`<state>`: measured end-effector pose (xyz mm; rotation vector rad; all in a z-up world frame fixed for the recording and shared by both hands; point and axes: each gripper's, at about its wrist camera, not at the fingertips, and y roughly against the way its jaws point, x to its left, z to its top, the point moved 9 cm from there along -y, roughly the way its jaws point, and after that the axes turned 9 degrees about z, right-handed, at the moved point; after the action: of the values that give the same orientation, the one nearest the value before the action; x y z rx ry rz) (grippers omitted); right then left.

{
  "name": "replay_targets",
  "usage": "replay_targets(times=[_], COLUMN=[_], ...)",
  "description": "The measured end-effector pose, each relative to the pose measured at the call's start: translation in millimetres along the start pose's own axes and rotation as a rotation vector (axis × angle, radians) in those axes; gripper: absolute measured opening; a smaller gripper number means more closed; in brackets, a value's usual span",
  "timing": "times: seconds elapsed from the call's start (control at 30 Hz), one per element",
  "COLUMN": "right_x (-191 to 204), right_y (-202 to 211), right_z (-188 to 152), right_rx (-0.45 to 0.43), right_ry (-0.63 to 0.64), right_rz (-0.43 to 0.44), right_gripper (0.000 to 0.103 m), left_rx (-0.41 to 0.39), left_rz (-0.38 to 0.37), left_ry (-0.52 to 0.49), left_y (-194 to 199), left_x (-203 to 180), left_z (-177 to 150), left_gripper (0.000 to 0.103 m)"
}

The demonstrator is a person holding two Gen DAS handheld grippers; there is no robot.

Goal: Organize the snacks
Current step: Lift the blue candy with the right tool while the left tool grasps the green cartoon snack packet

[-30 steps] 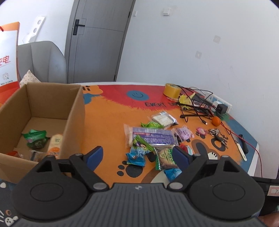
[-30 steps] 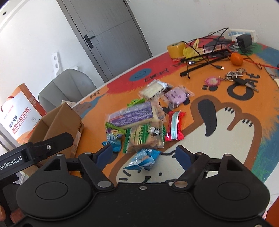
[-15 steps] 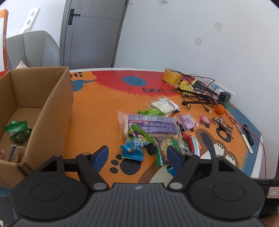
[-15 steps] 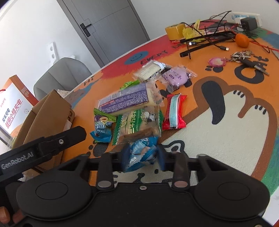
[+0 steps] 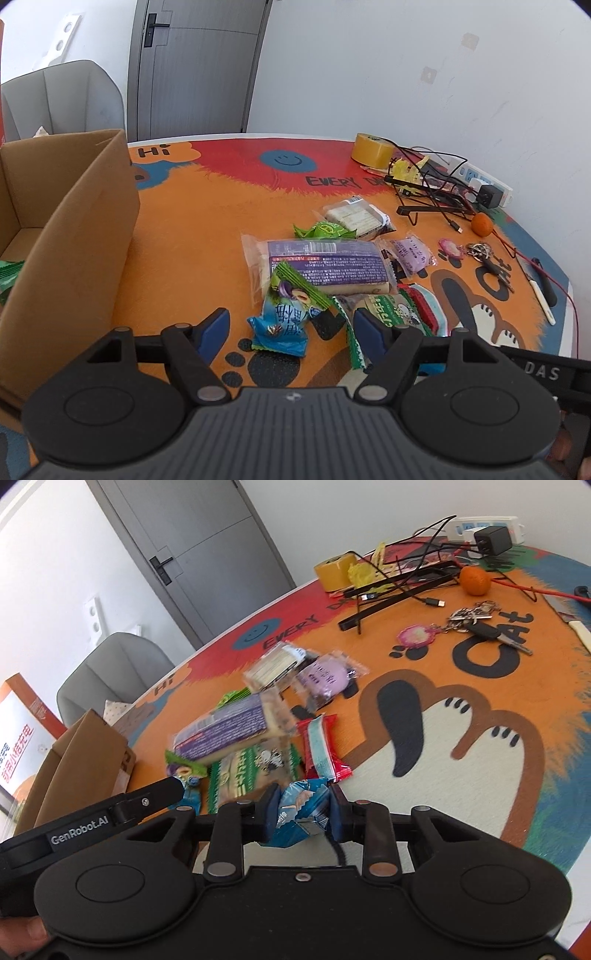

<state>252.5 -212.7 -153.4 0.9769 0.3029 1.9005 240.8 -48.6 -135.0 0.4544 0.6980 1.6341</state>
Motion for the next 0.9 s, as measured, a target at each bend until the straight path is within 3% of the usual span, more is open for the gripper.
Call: replay_targets(times=[0.2,0.4,0.63,0.77,0.9], right_x=[-5,-7,-4,-3,-2], right_y=[0,-4,-4,-2,0], right_z=[2,0,-3,-4,-6], right_rx=[-0.009,0.004,0.013,0.019,0.005], right_ry=[0.009,0.011,0.039,0.045,0.042], right_rz=[-0.02,-0.024,-0.043,-0.056,-0.061], right_gripper=[0.029,0.03,0.033,0.033,0.029], left_rx=[0.003,0.023,0.003,-0.002,0.001], left_rz=[0.021,0.018,0.026,0.036,0.021], left_ry=[-0.012,-0.027,-0.041,-0.058,-0.035], left_y=[-15,-26,-28,-27,-23], left_x=[-2,-6,-7,-7,-2], left_z=[0,-6,-5,-6,-6], left_gripper=[0.073,0.061,0.06,0.04,0.032])
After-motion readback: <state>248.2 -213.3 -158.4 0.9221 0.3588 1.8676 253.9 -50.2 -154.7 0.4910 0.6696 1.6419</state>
